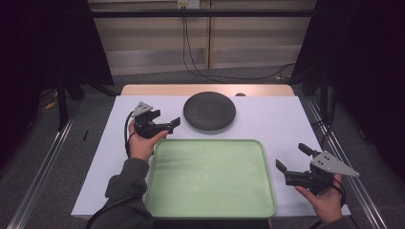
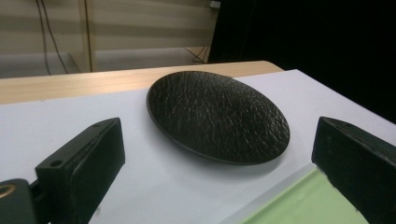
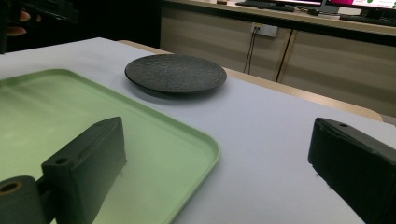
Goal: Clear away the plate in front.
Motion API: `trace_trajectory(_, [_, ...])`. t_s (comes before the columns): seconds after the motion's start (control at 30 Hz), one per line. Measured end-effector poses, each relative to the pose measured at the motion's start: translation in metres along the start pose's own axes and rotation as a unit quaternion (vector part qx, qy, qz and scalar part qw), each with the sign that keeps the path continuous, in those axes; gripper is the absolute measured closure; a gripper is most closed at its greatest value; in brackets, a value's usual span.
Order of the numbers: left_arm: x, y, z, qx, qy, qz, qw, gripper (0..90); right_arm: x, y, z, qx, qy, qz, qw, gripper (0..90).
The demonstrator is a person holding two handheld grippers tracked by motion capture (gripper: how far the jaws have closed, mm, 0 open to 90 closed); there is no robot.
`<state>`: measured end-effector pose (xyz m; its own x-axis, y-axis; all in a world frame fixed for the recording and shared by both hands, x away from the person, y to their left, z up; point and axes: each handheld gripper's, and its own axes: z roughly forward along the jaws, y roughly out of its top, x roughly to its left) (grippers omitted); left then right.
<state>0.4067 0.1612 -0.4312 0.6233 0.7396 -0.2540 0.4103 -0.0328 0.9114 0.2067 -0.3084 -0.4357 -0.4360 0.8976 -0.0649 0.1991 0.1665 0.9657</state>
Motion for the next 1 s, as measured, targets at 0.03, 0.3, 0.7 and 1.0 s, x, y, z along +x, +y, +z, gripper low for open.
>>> trace_trajectory(0.03, [0.001,0.000,0.004,0.004,0.006,0.003,1.0000,2.4,0.000,0.000,0.000,-0.001,0.002,0.002,1.0000,3.8])
trace_trajectory(0.3, [0.014,0.003,0.028,0.025,0.004,-0.030,0.9992,1.4,0.001,0.000,-0.001,0.001,0.003,0.001,1.0000,3.8])
trace_trajectory(0.7, [0.028,0.023,0.061,0.041,0.020,-0.057,0.9973,2.5,0.007,-0.002,-0.003,0.007,0.008,-0.005,0.9999,4.1])
trace_trajectory(1.0, [0.035,0.034,0.081,0.050,0.026,-0.062,0.9965,7.8,0.011,0.001,0.003,0.006,0.014,-0.010,0.9998,4.4])
